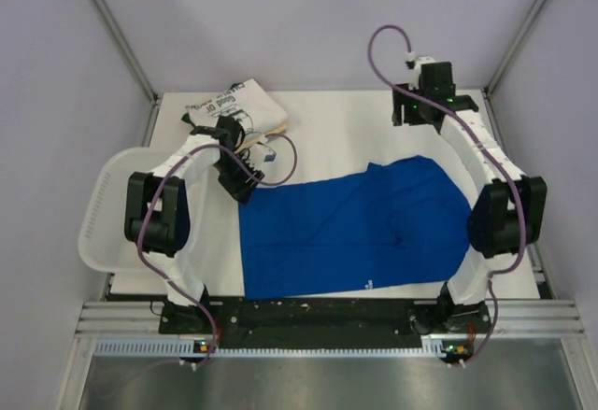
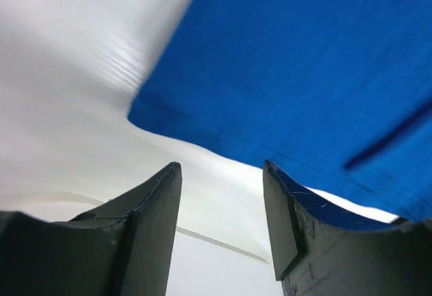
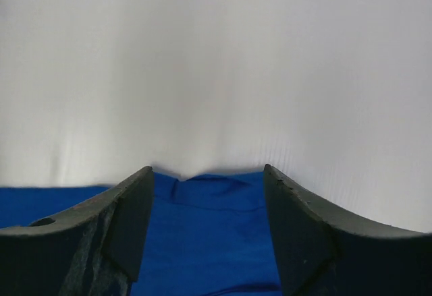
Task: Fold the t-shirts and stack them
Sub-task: Fold the flattened tshirt in 1/3 of the way, then grap the side of the flattened tshirt furthest away from the robot with both arms
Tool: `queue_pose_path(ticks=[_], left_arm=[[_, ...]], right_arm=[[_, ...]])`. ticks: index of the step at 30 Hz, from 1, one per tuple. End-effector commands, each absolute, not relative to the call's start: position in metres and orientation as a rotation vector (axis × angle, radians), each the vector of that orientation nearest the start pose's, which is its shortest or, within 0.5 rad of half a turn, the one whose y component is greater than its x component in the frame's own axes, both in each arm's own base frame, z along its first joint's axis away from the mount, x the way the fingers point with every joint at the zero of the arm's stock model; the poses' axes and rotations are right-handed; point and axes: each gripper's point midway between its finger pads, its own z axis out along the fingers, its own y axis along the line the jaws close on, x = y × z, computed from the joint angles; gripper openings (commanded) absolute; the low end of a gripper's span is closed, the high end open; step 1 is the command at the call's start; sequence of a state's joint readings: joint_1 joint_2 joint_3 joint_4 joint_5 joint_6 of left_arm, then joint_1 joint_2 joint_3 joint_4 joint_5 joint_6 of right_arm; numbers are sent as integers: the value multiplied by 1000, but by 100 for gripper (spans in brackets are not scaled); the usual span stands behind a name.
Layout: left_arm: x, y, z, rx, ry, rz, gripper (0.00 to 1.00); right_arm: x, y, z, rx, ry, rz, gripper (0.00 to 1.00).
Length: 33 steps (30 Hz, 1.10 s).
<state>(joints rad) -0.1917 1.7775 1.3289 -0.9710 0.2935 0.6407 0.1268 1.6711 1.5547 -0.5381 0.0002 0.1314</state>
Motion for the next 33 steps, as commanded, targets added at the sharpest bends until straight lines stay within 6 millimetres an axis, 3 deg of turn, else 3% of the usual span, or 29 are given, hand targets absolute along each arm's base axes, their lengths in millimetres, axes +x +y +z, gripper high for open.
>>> queue_pose_path(ticks=[1, 5, 9, 11, 14, 16, 19, 22, 24, 25, 29, 30, 33], left_arm=[[355, -85, 67, 1195, 2605, -250, 57], [369, -87, 57, 1240, 2610, -256, 58], [385, -89, 48, 1263, 2609, -262, 60], [387, -92, 42, 1288, 2616, -288, 61], [384, -96, 34, 1325, 2629, -342, 61], [381, -97, 29, 1344, 2634, -359, 62], [378, -96, 23, 1369, 2643, -372, 62], [372, -94, 11, 1391, 2677, -375, 62], [365, -95, 7, 1411, 2694, -399, 56], [359, -96, 8, 1429, 2698, -425, 51], [339, -99, 18, 1482, 2674, -485, 5], [338, -98, 21, 1482, 2667, -484, 0], [340, -97, 34, 1466, 2633, -448, 0]], right_arm=[[487, 71, 183, -560, 2285, -74, 65], [493, 82, 146, -752, 2343, -22, 66], [484, 74, 100, -875, 2471, -45, 66], [477, 74, 77, -942, 2515, -20, 65], [472, 79, 57, -990, 2543, 38, 64], [476, 78, 48, -984, 2558, 22, 61], [482, 73, 36, -967, 2589, -18, 46], [480, 69, 32, -964, 2604, -40, 27], [478, 66, 31, -966, 2610, -53, 20], [477, 66, 33, -970, 2609, -58, 16], [478, 61, 49, -937, 2587, -78, 0], [480, 61, 57, -921, 2573, -78, 0], [486, 61, 84, -863, 2523, -81, 0]])
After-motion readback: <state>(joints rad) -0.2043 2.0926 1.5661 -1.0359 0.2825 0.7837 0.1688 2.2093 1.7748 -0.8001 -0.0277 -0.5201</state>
